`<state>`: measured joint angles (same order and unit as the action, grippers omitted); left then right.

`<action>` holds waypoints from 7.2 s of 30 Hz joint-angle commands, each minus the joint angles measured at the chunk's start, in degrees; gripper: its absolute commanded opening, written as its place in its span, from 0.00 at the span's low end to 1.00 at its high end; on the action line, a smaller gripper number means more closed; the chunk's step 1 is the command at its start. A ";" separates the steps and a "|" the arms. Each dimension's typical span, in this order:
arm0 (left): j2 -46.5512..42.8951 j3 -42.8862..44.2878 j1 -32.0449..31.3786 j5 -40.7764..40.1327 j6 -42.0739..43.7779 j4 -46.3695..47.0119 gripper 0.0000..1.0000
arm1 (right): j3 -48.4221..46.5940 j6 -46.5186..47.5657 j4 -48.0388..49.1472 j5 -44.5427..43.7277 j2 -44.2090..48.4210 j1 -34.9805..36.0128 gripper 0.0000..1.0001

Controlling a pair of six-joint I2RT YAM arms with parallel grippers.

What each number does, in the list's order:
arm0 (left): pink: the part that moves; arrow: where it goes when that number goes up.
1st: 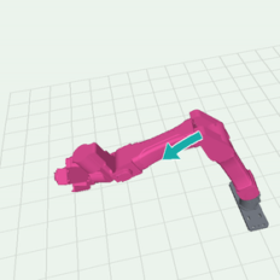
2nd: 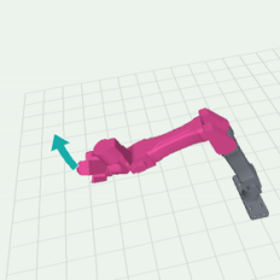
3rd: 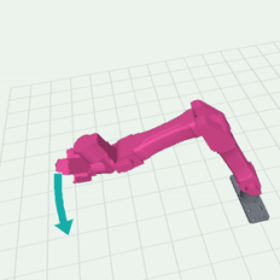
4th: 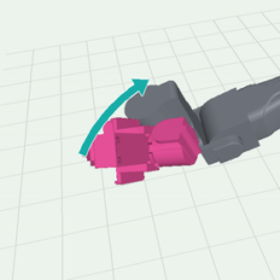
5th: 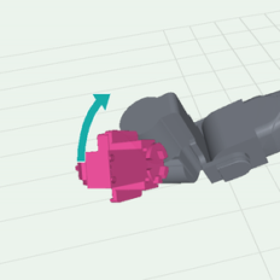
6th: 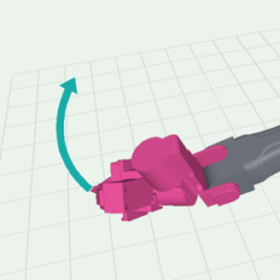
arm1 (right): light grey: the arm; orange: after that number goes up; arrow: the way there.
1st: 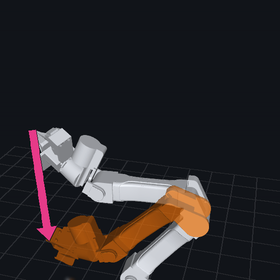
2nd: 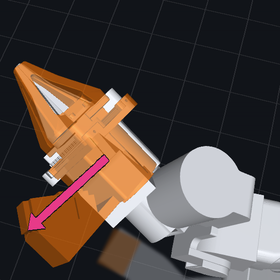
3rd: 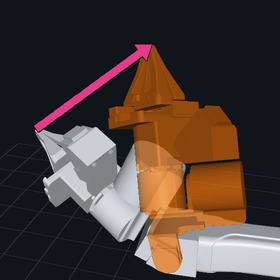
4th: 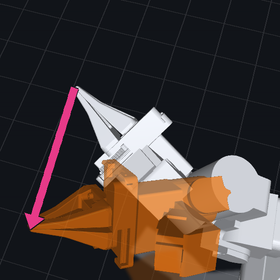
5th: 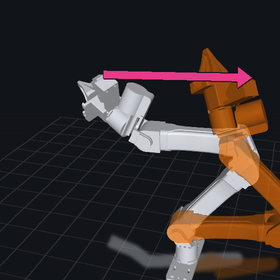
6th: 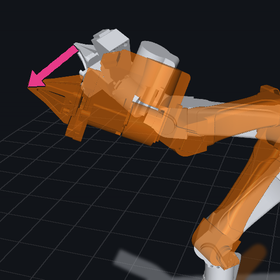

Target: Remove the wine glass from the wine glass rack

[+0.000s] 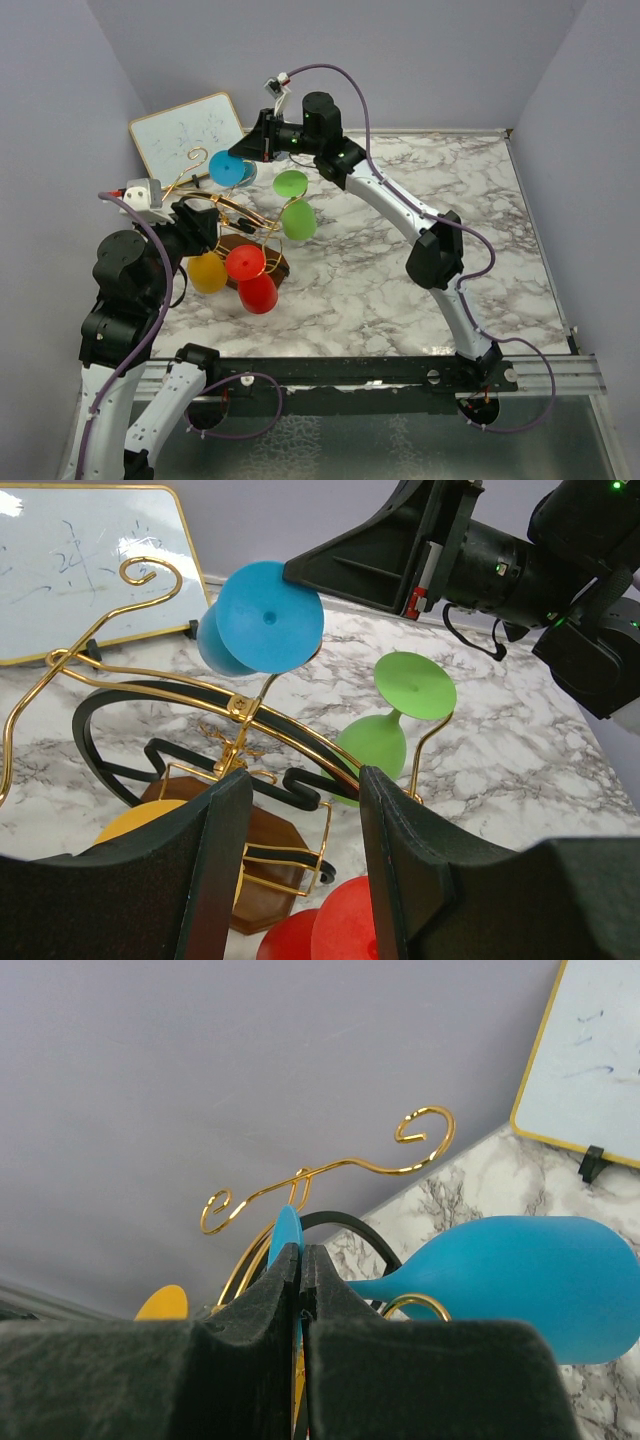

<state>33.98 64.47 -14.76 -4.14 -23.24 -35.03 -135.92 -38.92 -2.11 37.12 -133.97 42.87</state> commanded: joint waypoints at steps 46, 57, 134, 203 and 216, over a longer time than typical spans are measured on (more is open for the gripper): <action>13.06 -11.66 -0.45 48.54 -28.86 63.56 0.63 | 53.07 31.77 -22.20 -16.28 77.22 -0.86 0.01; 17.28 -10.15 -2.27 59.30 -39.40 56.57 0.67 | 64.56 36.81 -27.68 -19.50 85.98 -0.86 0.01; 23.33 -2.11 -26.41 53.06 -3.54 35.27 0.00 | 58.70 30.48 -36.72 0.79 76.81 -0.86 0.31; 25.28 -1.42 -26.54 23.38 -49.08 26.33 0.52 | 90.94 99.99 10.02 -27.57 84.81 9.95 0.01; 25.71 -3.88 -26.54 26.85 -51.08 32.03 0.20 | 93.50 103.94 15.30 -32.18 84.11 13.90 0.07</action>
<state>59.64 60.71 -40.99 19.97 -72.71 -7.16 -42.89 62.92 10.31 7.03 -49.52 55.24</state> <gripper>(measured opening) 0.287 0.065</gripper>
